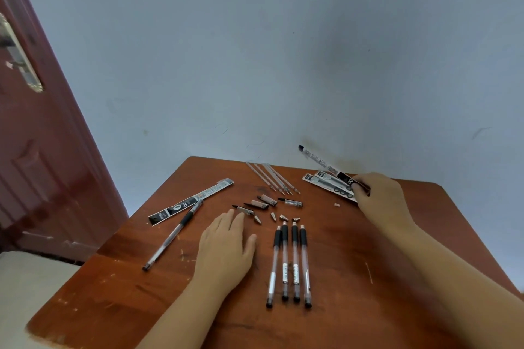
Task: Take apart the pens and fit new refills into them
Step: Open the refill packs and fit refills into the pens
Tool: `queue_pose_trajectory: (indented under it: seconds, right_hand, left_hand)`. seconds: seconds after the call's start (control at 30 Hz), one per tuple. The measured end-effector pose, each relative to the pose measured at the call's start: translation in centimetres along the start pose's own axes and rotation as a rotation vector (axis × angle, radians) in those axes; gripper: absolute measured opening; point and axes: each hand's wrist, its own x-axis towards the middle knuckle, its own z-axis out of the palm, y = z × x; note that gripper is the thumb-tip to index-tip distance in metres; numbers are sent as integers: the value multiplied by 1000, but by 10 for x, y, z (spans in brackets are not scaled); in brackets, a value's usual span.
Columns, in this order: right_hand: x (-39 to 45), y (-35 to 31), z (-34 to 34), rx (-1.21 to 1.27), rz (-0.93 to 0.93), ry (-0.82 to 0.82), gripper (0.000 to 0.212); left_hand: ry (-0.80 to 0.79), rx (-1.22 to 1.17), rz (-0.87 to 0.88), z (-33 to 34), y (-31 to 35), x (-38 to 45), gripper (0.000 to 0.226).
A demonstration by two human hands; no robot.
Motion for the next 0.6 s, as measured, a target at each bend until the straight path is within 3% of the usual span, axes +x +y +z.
queue_pose_trajectory:
  seconds: [0.1, 0.17, 0.27, 0.33, 0.47, 0.6]
  right_hand:
    - [-27, -18, -27, 330, 80, -73, 12]
    - [-50, -29, -41, 541, 140, -185, 20]
    - [-74, -37, -48, 699, 188, -321, 27]
    - [-83, -38, -46, 729, 197, -370, 25]
    - [-89, -32, -42, 736, 176, -386, 21]
    - [-83, -21, -50, 722, 69, -212, 23]
  left_hand:
    - [208, -239, 38, -11, 15, -3, 47]
    - [268, -505, 66, -21, 36, -6, 42]
    - [193, -946, 74, -35, 73, -12, 30]
    - [158, -1120, 54, -39, 92, -15, 25]
    - [166, -1334, -8, -41, 111, -17, 28]
    - [14, -1374, 26, -42, 111, -11, 24]
